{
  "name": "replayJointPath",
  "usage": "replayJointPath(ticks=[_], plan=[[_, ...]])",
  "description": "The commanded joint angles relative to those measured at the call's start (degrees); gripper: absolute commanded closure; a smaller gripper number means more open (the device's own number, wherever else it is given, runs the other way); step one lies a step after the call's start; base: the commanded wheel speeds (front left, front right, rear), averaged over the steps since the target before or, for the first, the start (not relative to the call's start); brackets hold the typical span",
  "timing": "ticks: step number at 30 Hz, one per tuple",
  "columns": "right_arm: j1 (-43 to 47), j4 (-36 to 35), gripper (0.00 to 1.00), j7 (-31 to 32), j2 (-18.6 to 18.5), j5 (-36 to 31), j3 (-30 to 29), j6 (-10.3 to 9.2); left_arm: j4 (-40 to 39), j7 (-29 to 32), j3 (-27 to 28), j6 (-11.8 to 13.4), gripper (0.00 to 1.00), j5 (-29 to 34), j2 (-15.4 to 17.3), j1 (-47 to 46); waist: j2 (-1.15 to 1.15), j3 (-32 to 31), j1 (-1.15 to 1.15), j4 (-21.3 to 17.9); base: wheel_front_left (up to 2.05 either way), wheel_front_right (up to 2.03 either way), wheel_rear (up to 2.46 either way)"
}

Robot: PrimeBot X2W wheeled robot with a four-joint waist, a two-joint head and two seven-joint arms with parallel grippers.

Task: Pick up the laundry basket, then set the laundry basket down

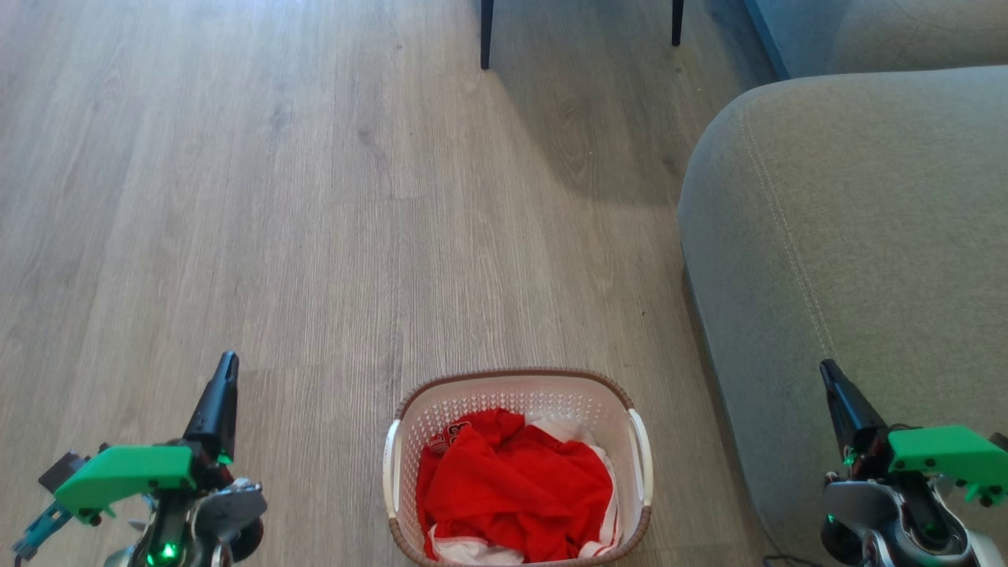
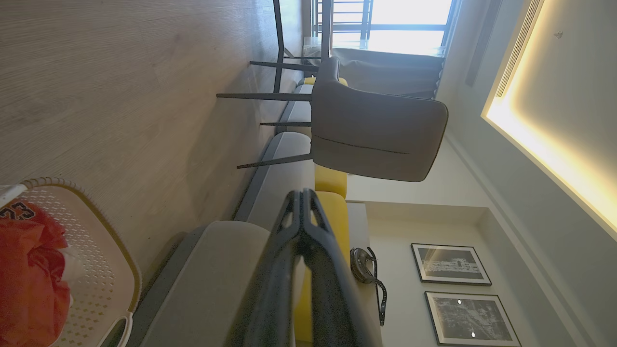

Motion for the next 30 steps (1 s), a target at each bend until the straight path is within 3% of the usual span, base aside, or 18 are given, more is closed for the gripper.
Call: replayJointPath(ticks=[1,30], plan=[[-2.73,-1.80,1.00,0.47,-0.60,0.26,0.94,0.41,-1.67,0.35,2.03,-0.39,1.00,0.52,0.34,-3.21,0.00,0.00,0.00,0.00,0.00,0.00,0.00],[-2.73,-1.80,1.00,0.48,-0.60,0.26,0.94,0.41,-1.67,0.40,2.10,-0.39,1.00,0.58,0.30,-3.22,0.00,0.00,0.00,0.00,0.00,0.00,0.00]])
